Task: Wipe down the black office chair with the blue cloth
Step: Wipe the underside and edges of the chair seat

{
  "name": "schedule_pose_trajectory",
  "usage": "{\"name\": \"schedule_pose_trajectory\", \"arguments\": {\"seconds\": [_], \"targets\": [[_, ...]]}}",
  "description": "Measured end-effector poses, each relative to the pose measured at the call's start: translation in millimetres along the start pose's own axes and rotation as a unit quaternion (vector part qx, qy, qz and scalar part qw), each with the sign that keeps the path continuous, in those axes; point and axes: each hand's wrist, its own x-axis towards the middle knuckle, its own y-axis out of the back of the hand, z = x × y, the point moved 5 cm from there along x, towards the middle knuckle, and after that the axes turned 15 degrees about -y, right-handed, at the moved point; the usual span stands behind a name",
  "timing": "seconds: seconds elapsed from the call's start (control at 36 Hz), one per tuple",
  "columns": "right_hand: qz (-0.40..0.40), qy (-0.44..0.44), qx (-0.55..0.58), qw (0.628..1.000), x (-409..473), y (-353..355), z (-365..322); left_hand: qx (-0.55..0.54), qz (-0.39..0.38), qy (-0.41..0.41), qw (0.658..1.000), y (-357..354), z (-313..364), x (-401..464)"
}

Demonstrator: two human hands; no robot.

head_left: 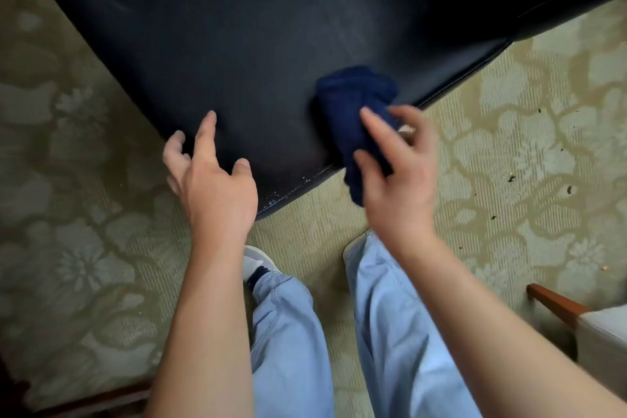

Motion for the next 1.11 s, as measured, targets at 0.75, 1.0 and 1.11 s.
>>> {"name": "schedule_pose_trajectory", "arguments": {"seconds": [0.75,1.0,1.11], "targets": [[-0.047,-0.058,0.04,0.996,-72,-62,-11,0.042,-0.085,-0.029,0.995,-2,-9,-7],[0.072,-0.093,0.055,0.992,-46,-20,-3,0.023,-0.102,-0.043,0.994,9,-21,-14],[0.039,-0.143,0.057,0.987,-35,-28,10,0.026,-0.1,-0.057,0.993,6,-20,-17]]}}
